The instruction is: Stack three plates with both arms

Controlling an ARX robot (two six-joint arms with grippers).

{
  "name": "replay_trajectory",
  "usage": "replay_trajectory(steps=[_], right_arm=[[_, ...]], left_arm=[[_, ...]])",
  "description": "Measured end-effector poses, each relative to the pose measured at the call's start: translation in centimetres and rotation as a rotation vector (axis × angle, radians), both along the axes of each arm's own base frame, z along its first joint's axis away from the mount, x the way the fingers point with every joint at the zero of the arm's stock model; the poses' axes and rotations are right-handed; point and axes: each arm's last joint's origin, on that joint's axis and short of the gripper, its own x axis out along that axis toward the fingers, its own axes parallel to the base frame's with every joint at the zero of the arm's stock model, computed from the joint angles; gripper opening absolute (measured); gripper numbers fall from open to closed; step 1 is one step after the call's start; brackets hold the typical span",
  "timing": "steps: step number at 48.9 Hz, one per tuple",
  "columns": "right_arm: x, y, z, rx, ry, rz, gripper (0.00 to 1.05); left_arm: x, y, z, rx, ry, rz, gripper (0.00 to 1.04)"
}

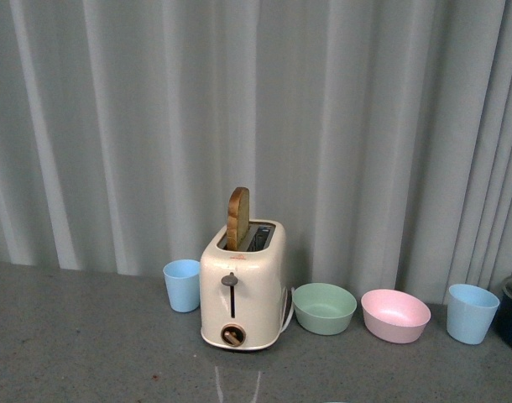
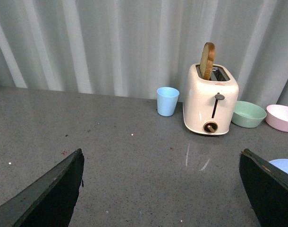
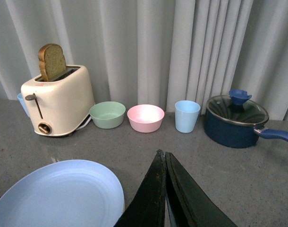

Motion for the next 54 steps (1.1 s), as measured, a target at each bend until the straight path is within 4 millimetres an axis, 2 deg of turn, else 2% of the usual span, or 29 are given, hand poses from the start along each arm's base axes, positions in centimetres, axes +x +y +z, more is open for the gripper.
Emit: replay_trajectory(steps=[18,45,48,54], right_arm=[[-0.01,0.00,-0.04,-0.001,-0.001,0.000,0.03],[-0.01,0.00,-0.04,-0.001,-0.001,0.000,0.92],[-0.01,0.00,-0.04,0.000,-0.001,0.000,0.99],[-0.01,0.00,-0.04,-0.001,-0.001,0.000,0.97]], left_arm=[[0.00,0.00,0.00,0.000,0.000,0.000,0.98],[0.00,0.00,0.00,0.000,0.000,0.000,0.98],[0.00,0.00,0.00,0.000,0.000,0.000,0.98],[0.00,0.00,0.00,0.000,0.000,0.000,0.98]])
